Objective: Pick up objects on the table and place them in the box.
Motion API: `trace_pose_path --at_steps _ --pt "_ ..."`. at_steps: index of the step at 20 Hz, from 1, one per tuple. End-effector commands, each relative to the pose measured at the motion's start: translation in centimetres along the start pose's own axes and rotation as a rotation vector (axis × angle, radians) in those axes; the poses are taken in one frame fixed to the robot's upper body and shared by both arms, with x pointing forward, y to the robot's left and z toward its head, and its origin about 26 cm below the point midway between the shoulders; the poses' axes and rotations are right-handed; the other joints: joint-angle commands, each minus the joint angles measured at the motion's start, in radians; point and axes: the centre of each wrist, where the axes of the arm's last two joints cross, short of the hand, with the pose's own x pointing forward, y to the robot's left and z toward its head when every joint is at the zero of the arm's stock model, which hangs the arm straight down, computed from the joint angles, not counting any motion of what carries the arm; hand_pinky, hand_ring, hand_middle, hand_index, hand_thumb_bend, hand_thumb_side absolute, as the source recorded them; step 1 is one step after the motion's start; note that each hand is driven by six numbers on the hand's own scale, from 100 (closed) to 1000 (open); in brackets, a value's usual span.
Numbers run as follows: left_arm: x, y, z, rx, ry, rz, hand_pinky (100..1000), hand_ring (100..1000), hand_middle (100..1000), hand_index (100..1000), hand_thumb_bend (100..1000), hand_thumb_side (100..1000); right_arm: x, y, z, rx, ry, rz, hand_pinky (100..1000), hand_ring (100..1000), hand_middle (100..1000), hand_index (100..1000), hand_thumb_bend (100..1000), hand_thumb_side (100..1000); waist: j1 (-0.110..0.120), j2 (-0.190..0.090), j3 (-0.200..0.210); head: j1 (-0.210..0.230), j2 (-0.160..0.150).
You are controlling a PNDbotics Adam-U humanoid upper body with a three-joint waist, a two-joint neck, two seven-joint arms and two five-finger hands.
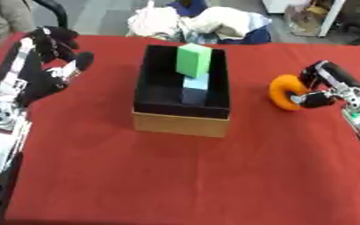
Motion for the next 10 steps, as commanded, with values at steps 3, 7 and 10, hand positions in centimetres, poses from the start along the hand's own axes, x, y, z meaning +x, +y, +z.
trace_pose_path --at_steps 3,7,10 --pt "0.6 0.6 -0.3 0.016 -0.021 -0.010 572 506 531 699 648 479 1.4 -3.7 -0.6 -0.147 -0.071 0.019 447 466 271 292 100 100 -0.001 -0.017 -0.006 -0.001 -0.007" --pt "0.6 0.6 -0.2 0.016 -0.021 -0.011 572 506 531 699 647 478 4.4 -6.5 -1.0 -0.190 -0.174 -0.007 449 464 274 297 100 100 -0.005 -0.021 -0.009 -0.002 -0.005" --pt "0.8 0.5 -0.2 0.012 -0.032 -0.011 568 507 532 699 648 474 7.4 -8.5 -1.6 -0.198 -0.262 -0.021 452 464 279 305 100 100 -0.011 -0.026 -0.010 -0.006 -0.002"
